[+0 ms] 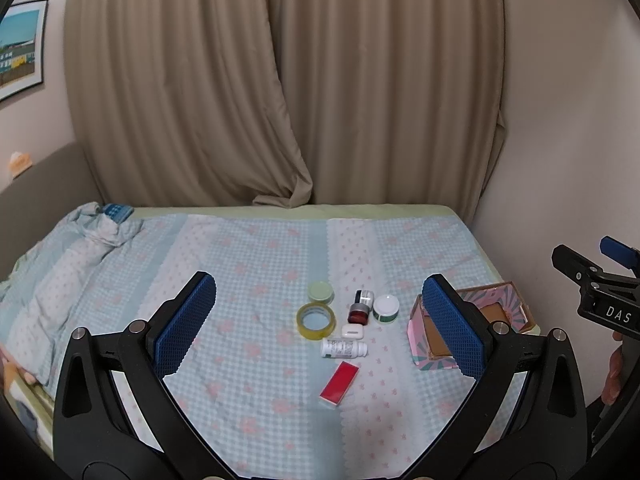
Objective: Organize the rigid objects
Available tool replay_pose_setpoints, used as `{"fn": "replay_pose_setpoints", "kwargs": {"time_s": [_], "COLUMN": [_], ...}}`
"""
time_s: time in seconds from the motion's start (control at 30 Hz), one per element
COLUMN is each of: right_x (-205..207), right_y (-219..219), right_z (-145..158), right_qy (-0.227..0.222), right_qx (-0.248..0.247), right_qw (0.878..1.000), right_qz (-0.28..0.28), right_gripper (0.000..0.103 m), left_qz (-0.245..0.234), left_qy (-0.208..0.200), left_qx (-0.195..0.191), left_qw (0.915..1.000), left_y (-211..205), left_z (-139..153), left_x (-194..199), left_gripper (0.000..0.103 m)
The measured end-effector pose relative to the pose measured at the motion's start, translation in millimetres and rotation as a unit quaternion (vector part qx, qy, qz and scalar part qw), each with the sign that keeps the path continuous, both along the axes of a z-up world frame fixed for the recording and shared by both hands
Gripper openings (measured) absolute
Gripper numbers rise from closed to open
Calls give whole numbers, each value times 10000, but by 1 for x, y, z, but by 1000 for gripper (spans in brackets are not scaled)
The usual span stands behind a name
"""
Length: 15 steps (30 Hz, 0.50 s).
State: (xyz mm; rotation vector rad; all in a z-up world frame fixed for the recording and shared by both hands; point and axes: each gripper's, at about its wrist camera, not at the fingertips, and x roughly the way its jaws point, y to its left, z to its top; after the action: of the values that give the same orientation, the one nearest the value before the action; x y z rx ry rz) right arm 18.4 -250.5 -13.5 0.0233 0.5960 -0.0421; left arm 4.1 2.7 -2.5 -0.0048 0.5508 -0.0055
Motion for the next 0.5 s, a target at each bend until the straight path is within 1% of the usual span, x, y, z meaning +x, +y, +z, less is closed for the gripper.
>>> {"fn": "replay_pose_setpoints", "kwargs": {"time_s": [0.33,0.5], "right_x": [5,5], "right_y": [3,2], "right_z": [-4,-2], "right_qy": [21,-43], "right_qx": [38,85], "right_qw": [10000,9999], "right_qz": [45,77], "right_gripper": [103,103], "left_qz": [23,36], "left_qy": [-47,-73], "left_qx": [32,27], "left_qw": [10000,10000], "left_y": [0,0], "left_z": [-3,-2], "left_x": [3,2], "left_gripper": [102,102]}}
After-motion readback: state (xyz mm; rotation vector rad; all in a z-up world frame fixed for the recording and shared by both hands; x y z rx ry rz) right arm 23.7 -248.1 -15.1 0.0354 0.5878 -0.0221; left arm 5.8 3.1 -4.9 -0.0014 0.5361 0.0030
